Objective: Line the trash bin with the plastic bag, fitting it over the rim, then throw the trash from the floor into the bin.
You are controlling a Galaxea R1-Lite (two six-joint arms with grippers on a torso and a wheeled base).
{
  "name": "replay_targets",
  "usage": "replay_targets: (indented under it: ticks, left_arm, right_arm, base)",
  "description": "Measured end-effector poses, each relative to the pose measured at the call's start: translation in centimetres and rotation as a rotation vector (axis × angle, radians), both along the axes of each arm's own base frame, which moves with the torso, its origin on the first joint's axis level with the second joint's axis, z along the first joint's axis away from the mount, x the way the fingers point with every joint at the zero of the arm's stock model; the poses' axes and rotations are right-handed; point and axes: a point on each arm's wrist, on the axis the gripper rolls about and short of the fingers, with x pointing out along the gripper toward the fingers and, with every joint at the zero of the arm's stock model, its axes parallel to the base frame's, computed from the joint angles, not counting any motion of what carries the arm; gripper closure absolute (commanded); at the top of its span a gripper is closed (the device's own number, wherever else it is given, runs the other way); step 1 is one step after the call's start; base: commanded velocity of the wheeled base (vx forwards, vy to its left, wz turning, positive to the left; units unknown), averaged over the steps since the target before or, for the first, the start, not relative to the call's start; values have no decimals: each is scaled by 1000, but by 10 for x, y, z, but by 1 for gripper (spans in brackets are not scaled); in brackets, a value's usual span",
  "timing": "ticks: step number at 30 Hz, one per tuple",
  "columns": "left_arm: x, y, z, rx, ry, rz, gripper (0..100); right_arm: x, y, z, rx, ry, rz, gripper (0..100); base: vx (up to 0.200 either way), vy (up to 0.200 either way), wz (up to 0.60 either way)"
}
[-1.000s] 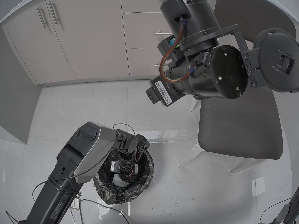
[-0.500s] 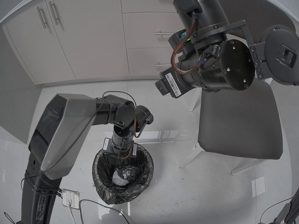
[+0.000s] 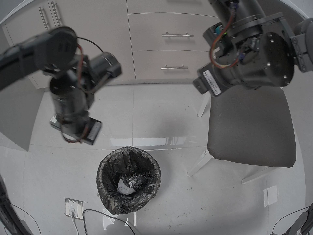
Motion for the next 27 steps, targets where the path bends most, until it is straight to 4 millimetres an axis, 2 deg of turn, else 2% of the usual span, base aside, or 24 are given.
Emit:
replay_targets:
  ticks: [3,6,8,11,14,19,21,22,24,27]
  left_arm:
    - [-30,34,33,40,-4,-14,100]
    - [-49,66,56,47,-43,14,100]
    - [-64,92,71,49,-86,58,100]
    - [-90,121,90,50,-156,115,100]
    - [-132,142,110,46,-260,154,100]
    - [-213,160,131,6,-452,152,100]
    - [-254,166,134,-34,-549,133,100]
    - [-267,168,135,-47,-583,127,100]
    - [-305,174,132,-89,-672,122,100]
    - [-349,181,119,-147,-781,141,100]
  right_arm:
    - [-6,-24,11,-24,4,-50,0]
    - [-7,-57,22,-41,13,-125,0]
    - [-9,-89,30,-62,33,-204,0]
    - [-19,-129,40,-82,57,-307,0]
    - [-38,-174,50,-81,79,-420,0]
    - [-84,-222,61,-36,125,-500,0]
    - [-113,-238,63,-1,154,-508,0]
    - [-124,-242,63,11,164,-509,0]
    - [-156,-251,63,55,181,-507,0]
    - [-207,-258,62,127,152,-503,0]
  base:
    - [0,0,0]
    - [0,0,0]
    - [0,0,0]
    - [0,0,0]
    - [0,0,0]
    - [0,0,0]
    - [0,0,0]
    - [0,0,0]
    - [0,0,0]
    - [0,0,0]
